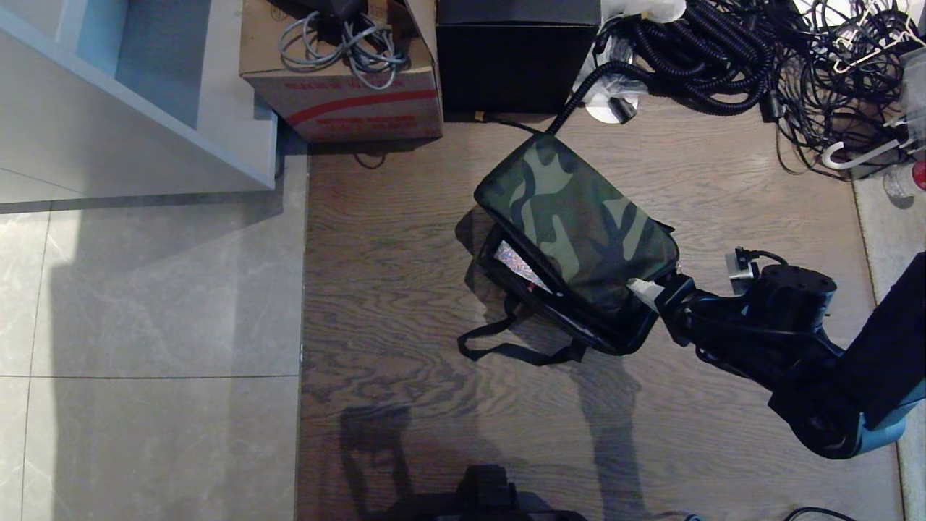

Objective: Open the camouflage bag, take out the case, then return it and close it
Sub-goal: Open the top of the storage box

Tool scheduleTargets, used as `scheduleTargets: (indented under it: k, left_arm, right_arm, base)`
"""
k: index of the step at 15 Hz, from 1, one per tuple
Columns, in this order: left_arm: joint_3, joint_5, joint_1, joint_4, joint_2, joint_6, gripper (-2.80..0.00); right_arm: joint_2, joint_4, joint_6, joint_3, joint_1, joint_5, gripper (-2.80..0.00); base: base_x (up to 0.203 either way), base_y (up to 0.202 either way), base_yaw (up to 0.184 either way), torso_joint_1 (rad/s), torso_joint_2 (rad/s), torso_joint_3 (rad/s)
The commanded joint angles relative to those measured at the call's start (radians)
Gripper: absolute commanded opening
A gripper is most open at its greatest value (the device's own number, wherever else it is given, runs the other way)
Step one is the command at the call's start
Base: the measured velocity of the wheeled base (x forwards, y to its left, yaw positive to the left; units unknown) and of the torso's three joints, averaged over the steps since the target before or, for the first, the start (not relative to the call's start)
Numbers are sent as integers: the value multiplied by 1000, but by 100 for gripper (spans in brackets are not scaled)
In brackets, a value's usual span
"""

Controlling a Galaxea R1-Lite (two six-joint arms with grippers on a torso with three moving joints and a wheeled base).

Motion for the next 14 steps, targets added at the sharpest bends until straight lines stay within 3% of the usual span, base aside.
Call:
scheduleTargets:
  k: [1,5,14]
  left_arm:
    - [0,0,0,0,0,-1,-280]
    - [0,0,0,0,0,-1,-280]
    - [0,0,0,0,0,-1,-280]
  right_arm:
    - [0,-8,-2,0,1,1,-280]
    - [-43,-8,-50,-67,-44,4,-280]
    - [-64,-2,-58,-234,-151,7,-280]
  base:
    - [0,0,0,0,0,0]
    - [0,0,0,0,0,0]
    - [0,0,0,0,0,0]
